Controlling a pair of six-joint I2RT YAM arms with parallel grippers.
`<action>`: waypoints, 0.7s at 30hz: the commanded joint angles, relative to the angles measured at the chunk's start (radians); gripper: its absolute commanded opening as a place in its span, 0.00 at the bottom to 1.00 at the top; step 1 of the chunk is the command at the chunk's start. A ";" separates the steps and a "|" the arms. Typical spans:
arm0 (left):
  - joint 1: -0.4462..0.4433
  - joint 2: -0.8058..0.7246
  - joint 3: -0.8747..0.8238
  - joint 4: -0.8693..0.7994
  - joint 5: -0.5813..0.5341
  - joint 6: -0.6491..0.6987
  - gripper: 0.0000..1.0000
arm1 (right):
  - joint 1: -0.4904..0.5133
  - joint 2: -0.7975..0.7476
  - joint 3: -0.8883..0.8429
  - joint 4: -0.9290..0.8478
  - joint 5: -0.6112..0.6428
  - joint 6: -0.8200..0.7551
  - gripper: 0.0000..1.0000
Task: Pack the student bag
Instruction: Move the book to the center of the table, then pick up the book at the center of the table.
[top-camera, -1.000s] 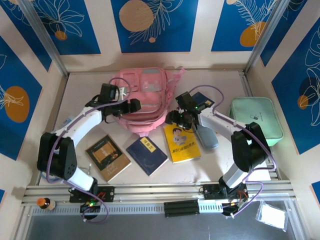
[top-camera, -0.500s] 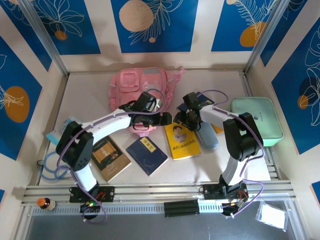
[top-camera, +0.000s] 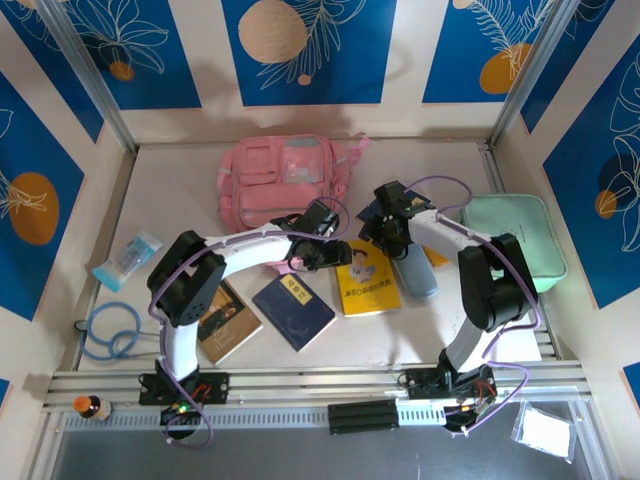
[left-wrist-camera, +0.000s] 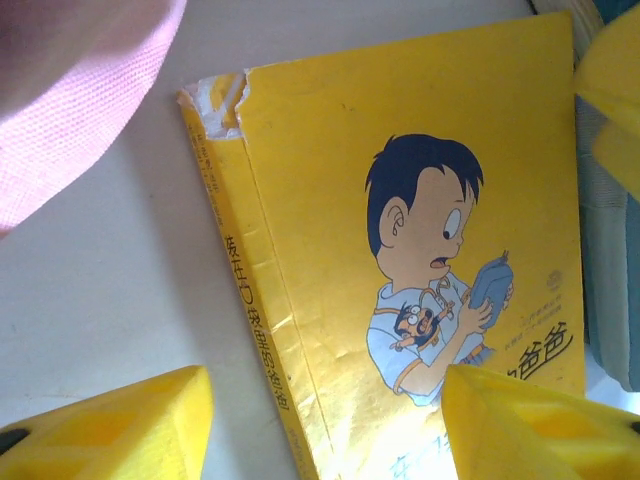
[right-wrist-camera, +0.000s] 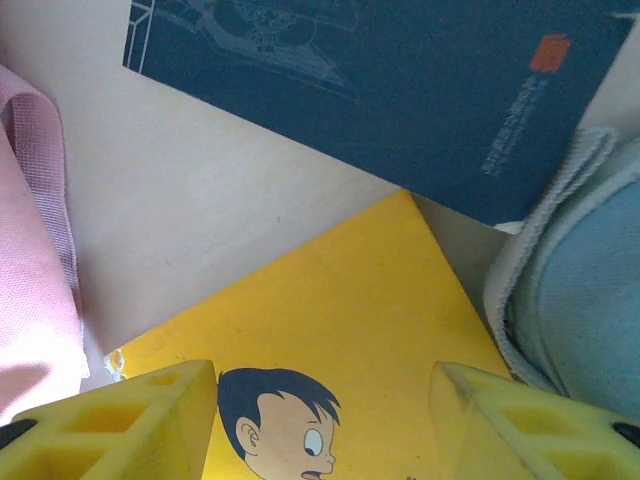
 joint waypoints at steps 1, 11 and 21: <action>-0.014 0.013 -0.004 0.031 -0.032 -0.086 0.60 | -0.006 -0.013 -0.024 -0.026 0.006 0.000 0.57; -0.013 0.056 0.023 -0.006 -0.047 -0.093 0.57 | -0.010 0.066 0.007 -0.076 -0.006 0.017 0.53; -0.012 0.097 0.054 0.021 0.002 -0.101 0.55 | -0.009 0.091 0.004 -0.087 -0.005 0.021 0.53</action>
